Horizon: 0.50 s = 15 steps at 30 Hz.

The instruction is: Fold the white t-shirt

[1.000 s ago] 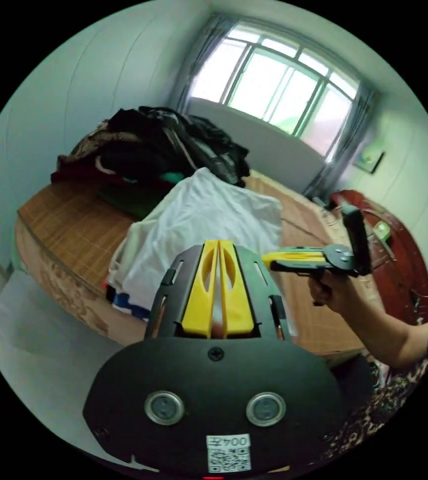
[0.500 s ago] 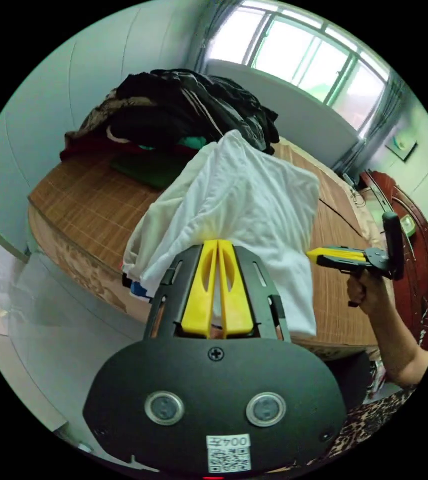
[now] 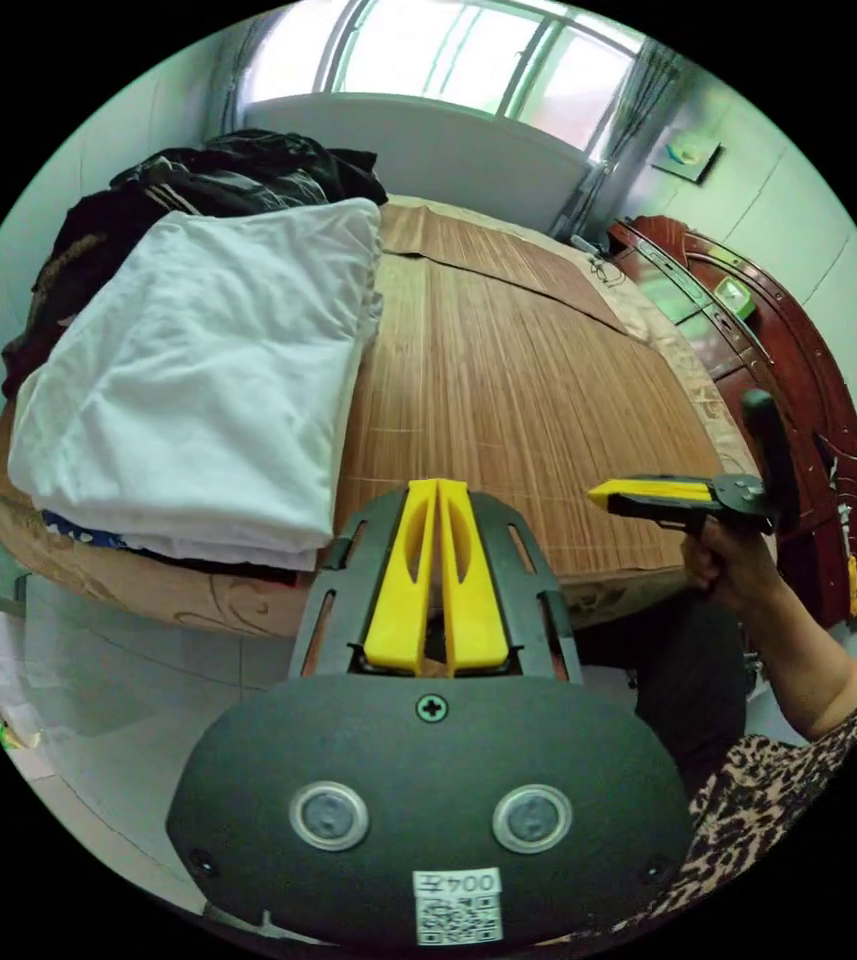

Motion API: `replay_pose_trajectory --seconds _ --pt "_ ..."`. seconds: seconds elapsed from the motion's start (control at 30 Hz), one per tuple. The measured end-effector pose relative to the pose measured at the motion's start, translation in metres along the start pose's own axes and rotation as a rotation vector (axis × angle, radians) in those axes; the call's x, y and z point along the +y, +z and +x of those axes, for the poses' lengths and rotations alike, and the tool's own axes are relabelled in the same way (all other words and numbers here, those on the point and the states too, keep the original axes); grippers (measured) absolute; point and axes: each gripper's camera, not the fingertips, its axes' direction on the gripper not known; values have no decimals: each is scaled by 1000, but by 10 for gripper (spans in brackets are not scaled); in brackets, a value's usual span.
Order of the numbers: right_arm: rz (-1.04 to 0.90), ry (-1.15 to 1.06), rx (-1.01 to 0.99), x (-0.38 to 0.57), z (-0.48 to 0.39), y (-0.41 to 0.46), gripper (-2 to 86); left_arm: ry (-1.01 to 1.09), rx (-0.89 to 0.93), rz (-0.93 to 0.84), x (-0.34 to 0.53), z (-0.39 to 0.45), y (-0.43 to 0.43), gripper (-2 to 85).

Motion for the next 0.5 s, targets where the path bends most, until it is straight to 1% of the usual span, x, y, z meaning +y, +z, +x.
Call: replay_pose_trajectory --seconds 0.07,0.13,0.2,0.27,0.33,0.43,0.5 --pt "-3 40 46 23 14 -4 -7 45 39 25 0 16 8 5" --pt "-35 105 79 35 32 -2 -7 90 36 -62 -4 42 34 5" --pt "-52 154 72 44 47 0 -7 140 52 -170 -1 87 84 5" --pt "-100 192 90 49 56 5 -8 156 66 -196 3 121 116 6" --pt "-120 223 144 47 58 8 -8 161 35 -212 5 159 152 6" --pt "-192 286 269 35 58 19 -7 157 -13 -253 2 189 183 6" --pt "-214 219 302 26 48 23 -7 157 -42 -297 -5 210 209 5"
